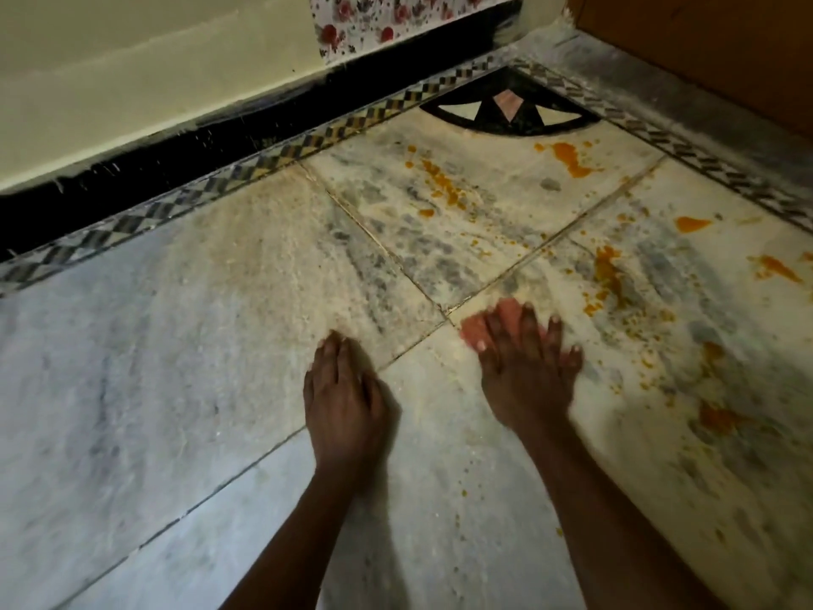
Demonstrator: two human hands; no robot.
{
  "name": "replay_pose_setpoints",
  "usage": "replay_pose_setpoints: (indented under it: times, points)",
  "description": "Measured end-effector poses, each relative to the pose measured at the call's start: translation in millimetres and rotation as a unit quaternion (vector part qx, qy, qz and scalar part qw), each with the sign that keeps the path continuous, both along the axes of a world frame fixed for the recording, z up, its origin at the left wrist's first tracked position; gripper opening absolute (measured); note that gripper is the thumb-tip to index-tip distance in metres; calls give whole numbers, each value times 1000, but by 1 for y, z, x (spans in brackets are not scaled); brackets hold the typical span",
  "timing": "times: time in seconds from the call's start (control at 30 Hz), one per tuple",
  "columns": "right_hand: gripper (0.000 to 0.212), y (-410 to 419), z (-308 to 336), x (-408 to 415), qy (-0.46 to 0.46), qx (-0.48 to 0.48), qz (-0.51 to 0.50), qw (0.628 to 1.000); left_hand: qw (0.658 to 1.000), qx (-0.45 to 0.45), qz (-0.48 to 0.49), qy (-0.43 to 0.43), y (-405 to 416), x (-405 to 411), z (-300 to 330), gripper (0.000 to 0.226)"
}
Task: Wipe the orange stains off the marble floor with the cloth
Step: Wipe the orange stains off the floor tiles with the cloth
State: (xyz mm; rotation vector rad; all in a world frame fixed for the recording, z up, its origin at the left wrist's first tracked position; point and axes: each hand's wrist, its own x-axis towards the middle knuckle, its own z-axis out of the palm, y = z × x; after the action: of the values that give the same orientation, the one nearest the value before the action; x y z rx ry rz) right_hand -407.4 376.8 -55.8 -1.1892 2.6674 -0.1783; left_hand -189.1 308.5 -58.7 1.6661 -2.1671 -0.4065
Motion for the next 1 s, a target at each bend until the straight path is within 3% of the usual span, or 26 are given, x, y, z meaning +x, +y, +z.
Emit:
replay_pose_setpoints:
  times: [0.07,0.13,0.23,0.3,0.37,0.47,0.53,0.6,0.67,0.73,0.8,0.93,1.0]
  points:
    - [63,-37,2,5,-32,-3,-13,999,1000,0,12,-19,-3,0,0,63]
    - [63,-53,3,24,-31,-4,71,997,999,-3,29,-31,-7,2,1,61]
    - [61,-11,5,60,-1,0,220,976,998,2,50,-29,-13,3,2,60]
    - [59,39,7,62,5,8,266,964,998,14,53,-19,-13,2,3,61]
    - [59,63,7,35,14,17,211,977,999,15,46,-6,-11,3,4,61]
    - [65,37,1,5,4,-6,5,1000,1000,17,23,9,-10,10,2,61]
    - [70,11,3,16,-20,-11,-30,999,1000,20,-2,11,-4,16,2,61]
    - [67,14,3,43,-4,-11,84,996,999,23,-28,1,5,22,6,60]
    - [57,57,3,71,14,-22,248,968,998,24,-55,-17,10,33,9,60]
    - [54,120,11,78,13,-19,331,944,996,5,-79,-36,23,49,14,61]
    - [55,140,6,51,15,-22,300,954,993,0,-95,-64,26,61,10,62]
    - [64,92,6,7,1,-1,50,999,996,2,-64,-62,37,64,7,63]
    - [69,73,10,31,-6,7,56,998,997,9,-49,-56,40,61,9,63]
